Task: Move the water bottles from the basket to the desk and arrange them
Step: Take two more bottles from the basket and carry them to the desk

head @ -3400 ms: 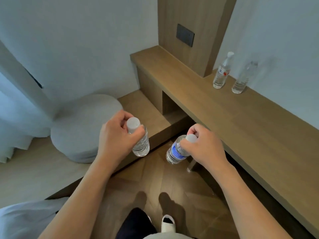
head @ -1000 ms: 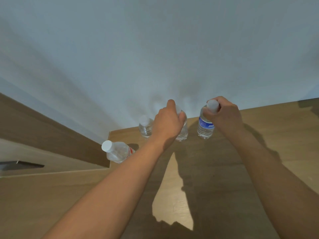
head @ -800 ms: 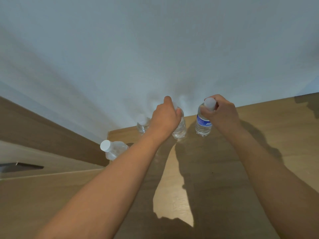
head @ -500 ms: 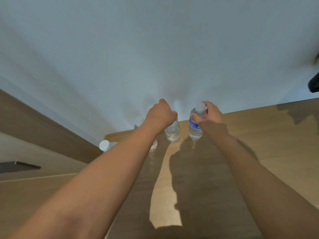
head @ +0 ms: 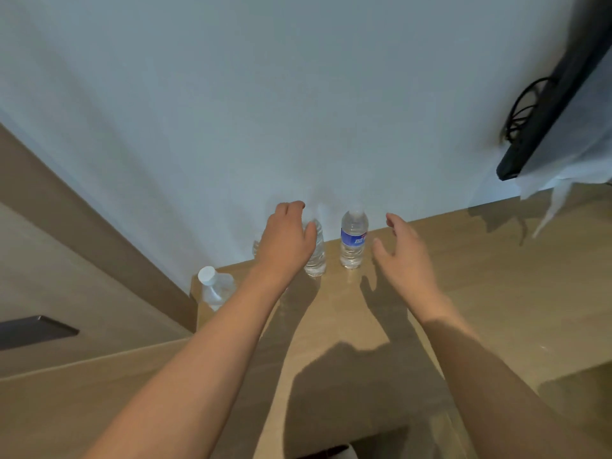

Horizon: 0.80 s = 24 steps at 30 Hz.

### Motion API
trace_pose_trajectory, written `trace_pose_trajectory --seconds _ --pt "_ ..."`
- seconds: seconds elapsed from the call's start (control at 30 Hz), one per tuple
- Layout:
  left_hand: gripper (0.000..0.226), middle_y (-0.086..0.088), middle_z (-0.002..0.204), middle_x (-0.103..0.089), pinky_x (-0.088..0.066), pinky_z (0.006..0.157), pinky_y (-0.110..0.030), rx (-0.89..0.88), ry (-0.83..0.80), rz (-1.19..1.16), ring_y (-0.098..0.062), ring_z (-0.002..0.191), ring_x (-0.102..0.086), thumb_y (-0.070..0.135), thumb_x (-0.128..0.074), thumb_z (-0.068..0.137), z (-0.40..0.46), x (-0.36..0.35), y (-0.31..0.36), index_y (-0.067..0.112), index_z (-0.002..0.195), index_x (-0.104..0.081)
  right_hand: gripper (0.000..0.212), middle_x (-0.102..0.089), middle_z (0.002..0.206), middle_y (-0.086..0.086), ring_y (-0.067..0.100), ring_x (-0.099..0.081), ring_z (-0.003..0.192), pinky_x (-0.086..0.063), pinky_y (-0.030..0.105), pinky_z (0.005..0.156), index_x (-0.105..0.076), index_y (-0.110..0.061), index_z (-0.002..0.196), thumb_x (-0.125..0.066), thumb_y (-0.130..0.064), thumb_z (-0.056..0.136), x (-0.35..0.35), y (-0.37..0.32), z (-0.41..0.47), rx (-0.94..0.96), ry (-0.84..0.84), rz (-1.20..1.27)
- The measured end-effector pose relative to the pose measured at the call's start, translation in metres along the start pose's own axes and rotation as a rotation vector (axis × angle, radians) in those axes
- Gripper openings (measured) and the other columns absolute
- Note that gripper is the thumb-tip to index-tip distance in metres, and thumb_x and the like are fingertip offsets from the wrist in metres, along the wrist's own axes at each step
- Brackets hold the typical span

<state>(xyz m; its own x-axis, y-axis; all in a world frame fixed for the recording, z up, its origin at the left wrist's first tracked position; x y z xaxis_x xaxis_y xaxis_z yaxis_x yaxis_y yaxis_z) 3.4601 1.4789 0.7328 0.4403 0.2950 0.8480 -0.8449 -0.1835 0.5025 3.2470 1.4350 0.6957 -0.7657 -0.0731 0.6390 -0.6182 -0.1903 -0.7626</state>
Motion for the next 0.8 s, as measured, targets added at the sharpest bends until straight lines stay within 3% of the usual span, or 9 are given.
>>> trace_pose_trajectory --seconds 0.17,0.37,0.57,0.7,0.8 --pt "0.041 -0.018 0.131 -0.054 -0.043 0.095 -0.043 -0.202 0.043 0.020 -0.039 0.113 -0.053 0.014 -0.055 0.093 -0.028 -0.001 0.030 0.001 0.132 -0.054 0.054 -0.049 0.145 0.009 0.024 -0.042 0.135 -0.029 0.031 0.113 -0.046 -0.008 0.144 -0.058 -0.020 0.093 0.041 -0.007 -0.049 0.002 0.056 -0.187" --pt "0.036 -0.022 0.120 -0.057 -0.049 0.087 -0.046 -0.389 -0.022 -0.020 -0.042 0.103 -0.057 0.015 -0.054 0.088 -0.058 -0.039 0.100 -0.002 0.120 -0.059 0.056 -0.044 0.150 0.006 0.021 -0.037 0.140 -0.027 0.035 0.117 -0.041 -0.013 0.147 -0.055 -0.025 0.094 0.117 0.028 -0.121 -0.130 0.173 -0.264" --pt "0.036 -0.021 0.119 -0.057 -0.049 0.089 -0.045 -0.605 -0.099 -0.033 -0.040 0.101 -0.057 0.016 -0.052 0.089 -0.107 -0.093 0.223 -0.001 0.120 -0.060 0.054 -0.047 0.146 0.005 0.019 -0.040 0.136 -0.029 0.032 0.114 -0.043 -0.013 0.145 -0.058 -0.024 0.094 0.214 0.091 -0.188 -0.299 0.359 -0.237" --pt "0.040 -0.016 0.129 -0.055 -0.045 0.099 -0.041 -0.725 -0.143 -0.026 -0.032 0.114 -0.054 0.022 -0.050 0.096 -0.149 -0.138 0.318 0.003 0.130 -0.055 0.054 -0.049 0.143 0.005 0.022 -0.050 0.126 -0.037 0.035 0.111 -0.045 -0.014 0.143 -0.058 -0.024 0.092 0.273 0.144 -0.231 -0.369 0.390 -0.227" --pt "0.041 -0.011 0.135 -0.053 -0.042 0.104 -0.038 -0.784 -0.167 -0.076 -0.025 0.122 -0.051 0.028 -0.047 0.099 -0.185 -0.174 0.402 0.008 0.134 -0.053 0.052 -0.049 0.143 0.005 0.020 -0.045 0.132 -0.035 0.033 0.113 -0.046 -0.014 0.143 -0.057 -0.025 0.093 0.344 0.197 -0.272 -0.443 0.459 -0.229"
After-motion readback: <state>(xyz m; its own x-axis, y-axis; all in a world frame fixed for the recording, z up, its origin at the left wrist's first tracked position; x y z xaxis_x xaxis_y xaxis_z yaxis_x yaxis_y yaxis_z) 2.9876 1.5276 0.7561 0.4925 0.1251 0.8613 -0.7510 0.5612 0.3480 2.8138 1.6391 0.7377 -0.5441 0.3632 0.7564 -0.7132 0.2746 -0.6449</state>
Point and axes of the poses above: each hand's wrist, its own z-axis towards the middle knuckle, its own x-axis out of the back of the hand, y = z × x, the point moved 9 cm from there along z, towards the middle knuckle
